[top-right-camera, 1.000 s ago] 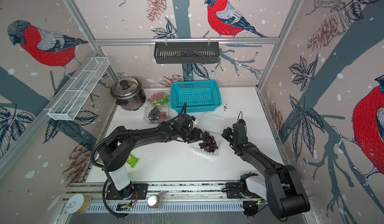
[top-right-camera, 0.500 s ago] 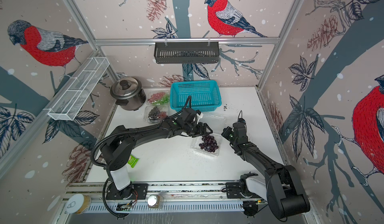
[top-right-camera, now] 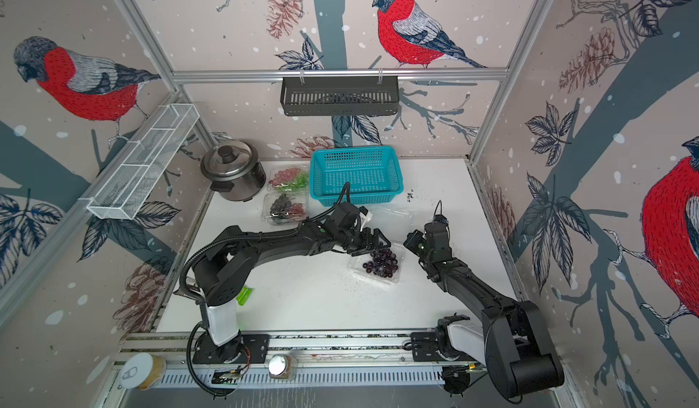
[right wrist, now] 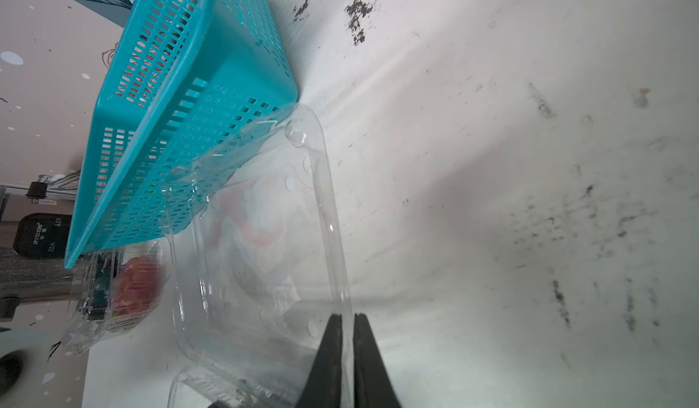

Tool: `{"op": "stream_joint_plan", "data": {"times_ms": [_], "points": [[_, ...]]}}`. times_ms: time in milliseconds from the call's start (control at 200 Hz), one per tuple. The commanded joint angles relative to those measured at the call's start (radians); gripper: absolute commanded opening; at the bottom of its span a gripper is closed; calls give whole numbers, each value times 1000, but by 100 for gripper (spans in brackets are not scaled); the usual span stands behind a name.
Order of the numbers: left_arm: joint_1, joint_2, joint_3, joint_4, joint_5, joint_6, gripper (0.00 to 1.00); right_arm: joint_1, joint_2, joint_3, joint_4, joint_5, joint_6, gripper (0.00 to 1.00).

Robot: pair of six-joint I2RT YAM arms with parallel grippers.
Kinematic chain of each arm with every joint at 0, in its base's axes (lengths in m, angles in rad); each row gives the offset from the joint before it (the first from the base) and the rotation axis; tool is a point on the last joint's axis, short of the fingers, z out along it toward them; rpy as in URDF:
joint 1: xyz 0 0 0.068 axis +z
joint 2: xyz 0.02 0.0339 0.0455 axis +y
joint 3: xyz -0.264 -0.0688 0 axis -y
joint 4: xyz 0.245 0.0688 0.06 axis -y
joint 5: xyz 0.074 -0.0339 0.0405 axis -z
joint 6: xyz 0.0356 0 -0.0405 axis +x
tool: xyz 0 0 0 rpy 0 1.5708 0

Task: Pack grapes into containers
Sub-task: Place the grape into the packing box, then move the packing box to the center of the board.

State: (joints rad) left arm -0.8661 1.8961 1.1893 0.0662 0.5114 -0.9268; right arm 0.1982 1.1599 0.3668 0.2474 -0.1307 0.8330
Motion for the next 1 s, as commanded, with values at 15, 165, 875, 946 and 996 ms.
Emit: {"op": "stream_joint_plan", "data": {"times_ms": [15, 165, 875, 946, 996], "points": [[11, -17, -35, 1, -16, 2, 87, -4, 2, 11, 24, -4, -20, 9], [44, -40, -99, 11, -22, -9, 87, -12, 2, 8, 27, -7, -21, 9], [104, -133, 56, -54, -4, 79, 97, -17, -122, -21, 89, -18, -89, 9], [122, -147, 59, -55, -3, 81, 97, -17, -127, -16, 94, -22, -106, 9], [135, -154, 59, -56, -4, 84, 97, -17, -122, -14, 108, -28, -119, 9]]}}
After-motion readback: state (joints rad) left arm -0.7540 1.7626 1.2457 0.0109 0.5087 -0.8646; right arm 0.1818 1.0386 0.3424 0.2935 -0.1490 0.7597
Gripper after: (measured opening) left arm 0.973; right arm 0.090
